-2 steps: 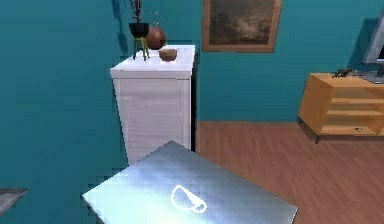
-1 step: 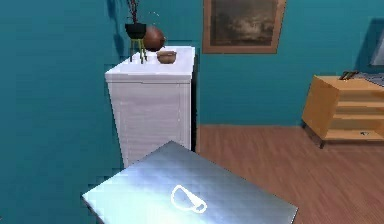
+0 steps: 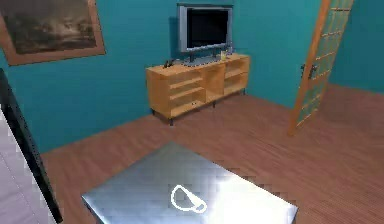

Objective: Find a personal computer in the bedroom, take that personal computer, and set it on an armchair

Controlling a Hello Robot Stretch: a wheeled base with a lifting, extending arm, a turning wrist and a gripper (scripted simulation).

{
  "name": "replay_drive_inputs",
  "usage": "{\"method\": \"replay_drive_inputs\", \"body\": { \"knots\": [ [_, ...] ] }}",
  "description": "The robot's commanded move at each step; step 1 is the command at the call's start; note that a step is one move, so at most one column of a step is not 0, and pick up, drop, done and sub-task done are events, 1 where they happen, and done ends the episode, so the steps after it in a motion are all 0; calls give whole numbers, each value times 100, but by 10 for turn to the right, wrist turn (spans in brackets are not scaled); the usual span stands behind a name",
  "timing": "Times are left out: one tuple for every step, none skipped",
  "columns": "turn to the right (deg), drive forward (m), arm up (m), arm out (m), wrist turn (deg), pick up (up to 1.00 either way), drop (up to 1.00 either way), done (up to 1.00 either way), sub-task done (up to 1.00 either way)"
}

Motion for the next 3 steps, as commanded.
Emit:
{"method": "replay_drive_inputs", "body": {
  "knots": [
    [420, 0, 0, 0, 0, 0, 0, 0, 0],
    [0, 100, 0, 0, 0, 0, 0, 0, 0],
    [0, 50, 0, 0, 0, 0, 0, 0, 0]
  ]
}}
